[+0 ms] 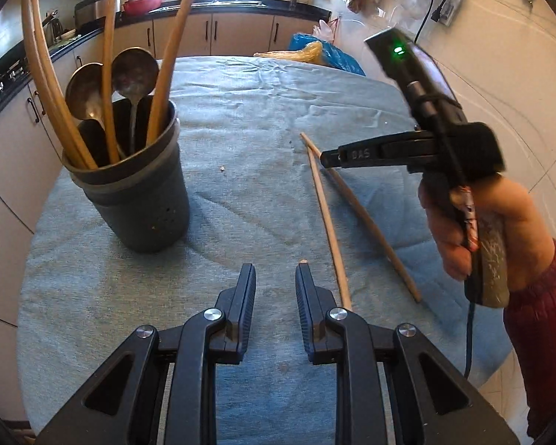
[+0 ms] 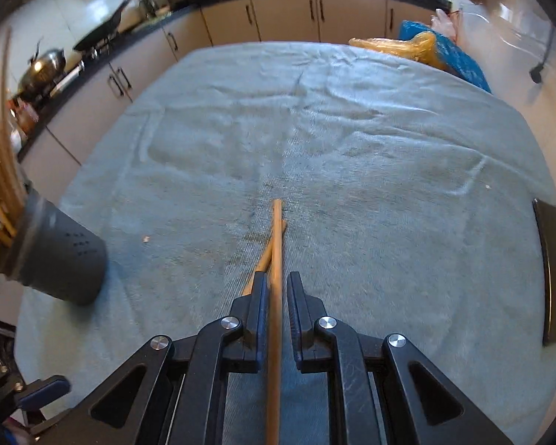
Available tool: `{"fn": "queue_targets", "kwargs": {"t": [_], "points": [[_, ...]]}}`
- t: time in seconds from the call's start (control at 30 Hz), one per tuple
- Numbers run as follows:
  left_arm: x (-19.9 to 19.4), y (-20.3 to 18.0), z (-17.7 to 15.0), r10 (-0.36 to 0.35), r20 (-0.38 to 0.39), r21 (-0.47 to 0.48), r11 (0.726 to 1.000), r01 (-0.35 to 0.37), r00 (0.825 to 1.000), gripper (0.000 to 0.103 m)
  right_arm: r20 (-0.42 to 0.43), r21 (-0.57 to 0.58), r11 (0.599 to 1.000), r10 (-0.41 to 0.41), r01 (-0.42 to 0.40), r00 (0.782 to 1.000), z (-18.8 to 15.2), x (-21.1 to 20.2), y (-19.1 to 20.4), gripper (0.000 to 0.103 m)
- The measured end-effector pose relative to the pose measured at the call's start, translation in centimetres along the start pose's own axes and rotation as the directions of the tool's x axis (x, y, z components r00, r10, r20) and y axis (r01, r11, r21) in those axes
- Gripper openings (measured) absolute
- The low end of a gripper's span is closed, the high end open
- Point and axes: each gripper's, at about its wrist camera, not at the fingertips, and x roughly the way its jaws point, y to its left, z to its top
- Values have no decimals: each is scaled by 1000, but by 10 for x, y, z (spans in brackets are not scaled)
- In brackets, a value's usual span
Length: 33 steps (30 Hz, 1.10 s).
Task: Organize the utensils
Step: 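Return the right gripper to the towel and close on a chopstick, then close the left gripper on the last chopstick while the right gripper holds its chopstick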
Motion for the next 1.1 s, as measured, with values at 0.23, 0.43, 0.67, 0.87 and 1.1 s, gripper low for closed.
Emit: {"fn": "queue_targets", "kwargs": {"t": [0.23,0.43,0.67,0.87,1.1], "points": [[1,4,5,-8,-9,-5,1000,8,1000,21,-19,-35,998,-61,61,998,6,13,2,12],[4,-13,19,-19,-25,18,1000,19,1000,21,30,31,999,-44,43,999,0,-6,-18,7],[32,-51,58,-26,-90,58,998,31,996,21,214,150,986,39,-72,976,-34,-80,-56,7],[93,-63,99,14,-207,29,1000,-8,978,21,292,156,983,46,-95,955,-55,-114,-68,7],[141,-65,121,115,-265,38,993,-108,957,21,310,160,978,79,-134,947,-62,-122,-81,7]]}}
